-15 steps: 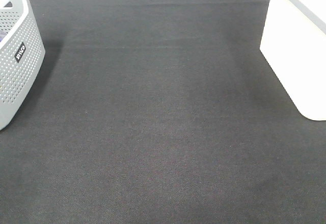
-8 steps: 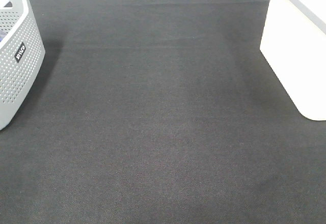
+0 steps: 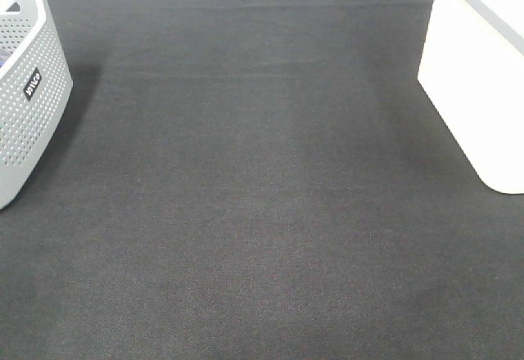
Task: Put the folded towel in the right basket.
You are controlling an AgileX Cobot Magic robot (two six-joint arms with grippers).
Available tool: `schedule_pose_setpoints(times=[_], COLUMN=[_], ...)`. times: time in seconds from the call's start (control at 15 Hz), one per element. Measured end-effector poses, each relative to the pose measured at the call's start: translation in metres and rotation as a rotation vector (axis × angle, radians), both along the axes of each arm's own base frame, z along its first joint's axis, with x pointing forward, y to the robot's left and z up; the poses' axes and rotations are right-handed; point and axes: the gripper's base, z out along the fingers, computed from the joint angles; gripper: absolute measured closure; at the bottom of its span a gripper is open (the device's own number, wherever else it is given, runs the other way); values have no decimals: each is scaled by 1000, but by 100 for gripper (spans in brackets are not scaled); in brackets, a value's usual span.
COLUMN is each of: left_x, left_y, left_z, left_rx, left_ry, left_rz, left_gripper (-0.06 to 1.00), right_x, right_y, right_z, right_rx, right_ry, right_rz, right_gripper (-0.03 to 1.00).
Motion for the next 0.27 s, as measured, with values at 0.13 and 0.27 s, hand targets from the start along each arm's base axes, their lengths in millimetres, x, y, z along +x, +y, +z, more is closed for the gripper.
schedule_pose_setpoints(times=[0.13, 0.27], left_x=[0, 0], left_y=[0, 0], left_z=[0, 0], left_rx=[0, 0], left_ry=[0, 0], left_rz=[0, 0], left_gripper=[7, 7], right_x=[0, 0], right_y=[0, 0], right_z=[0, 0], right_rx=[-2, -2], right_ry=[-1, -1], right_rz=[-1, -2], right_gripper=[29, 29])
